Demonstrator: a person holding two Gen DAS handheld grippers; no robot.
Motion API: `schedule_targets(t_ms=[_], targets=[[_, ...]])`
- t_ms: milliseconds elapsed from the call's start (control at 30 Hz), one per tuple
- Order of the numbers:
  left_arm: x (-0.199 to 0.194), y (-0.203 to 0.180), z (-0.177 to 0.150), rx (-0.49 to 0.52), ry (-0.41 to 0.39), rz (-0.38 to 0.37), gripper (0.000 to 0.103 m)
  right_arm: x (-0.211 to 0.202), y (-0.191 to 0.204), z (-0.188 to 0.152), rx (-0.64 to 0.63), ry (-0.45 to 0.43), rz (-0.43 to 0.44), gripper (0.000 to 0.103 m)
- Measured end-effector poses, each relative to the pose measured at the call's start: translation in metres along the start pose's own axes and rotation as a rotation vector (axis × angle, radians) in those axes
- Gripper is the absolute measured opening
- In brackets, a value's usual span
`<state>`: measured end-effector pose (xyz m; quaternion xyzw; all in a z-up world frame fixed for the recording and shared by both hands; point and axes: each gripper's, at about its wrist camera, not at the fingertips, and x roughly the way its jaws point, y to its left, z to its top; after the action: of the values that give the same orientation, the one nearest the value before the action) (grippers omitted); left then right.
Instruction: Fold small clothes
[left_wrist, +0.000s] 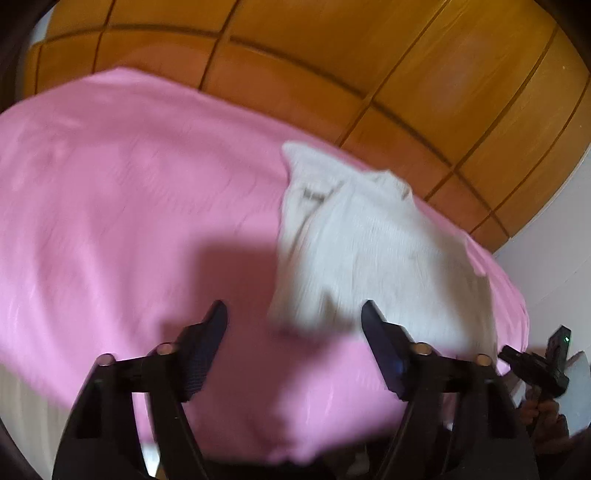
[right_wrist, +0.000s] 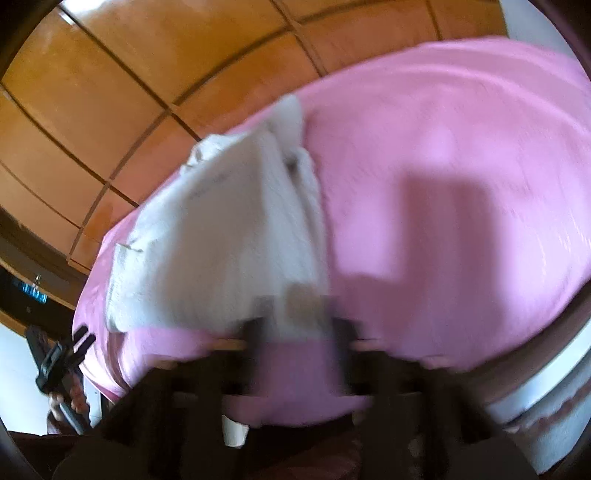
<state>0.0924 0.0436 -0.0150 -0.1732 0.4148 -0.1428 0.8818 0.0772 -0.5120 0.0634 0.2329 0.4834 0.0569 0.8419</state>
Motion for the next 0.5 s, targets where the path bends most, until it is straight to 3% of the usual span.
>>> schedule_targets(t_ms=[167, 200, 267, 300, 333, 500], targets=[[0.055, -0.003, 0.009, 0.037, 0.102, -0.027, 0.071, 0.024, 0.012, 0.006, -0.053, 0.023, 0.004, 0.065], [0.062, -0.001, 0.006, 0.021, 0.119, -0.049, 0.054, 0.035, 0.011, 0.004, -0.053, 0.036, -0.010, 0.064], [0.071, -0.002, 0.001, 0.022, 0.139, -0.040, 0.022, 0.052, 0.010, 0.002, -0.049, 0.056, -0.033, 0.042], [0.070, -0.004, -0.002, 0.019, 0.133, -0.056, 0.017, 0.054, 0.012, 0.002, -0.060, 0.047, -0.051, 0.020], [0.067, -0.005, -0.004, 0.016, 0.129, -0.063, 0.016, 0.054, 0.013, 0.004, -0.058, 0.053, -0.028, 0.015], [0.033, -0.009, -0.013, 0.013, 0.099, -0.095, 0.012, 0.023, 0.027, 0.010, -0.104, 0.014, 0.039, 0.011]])
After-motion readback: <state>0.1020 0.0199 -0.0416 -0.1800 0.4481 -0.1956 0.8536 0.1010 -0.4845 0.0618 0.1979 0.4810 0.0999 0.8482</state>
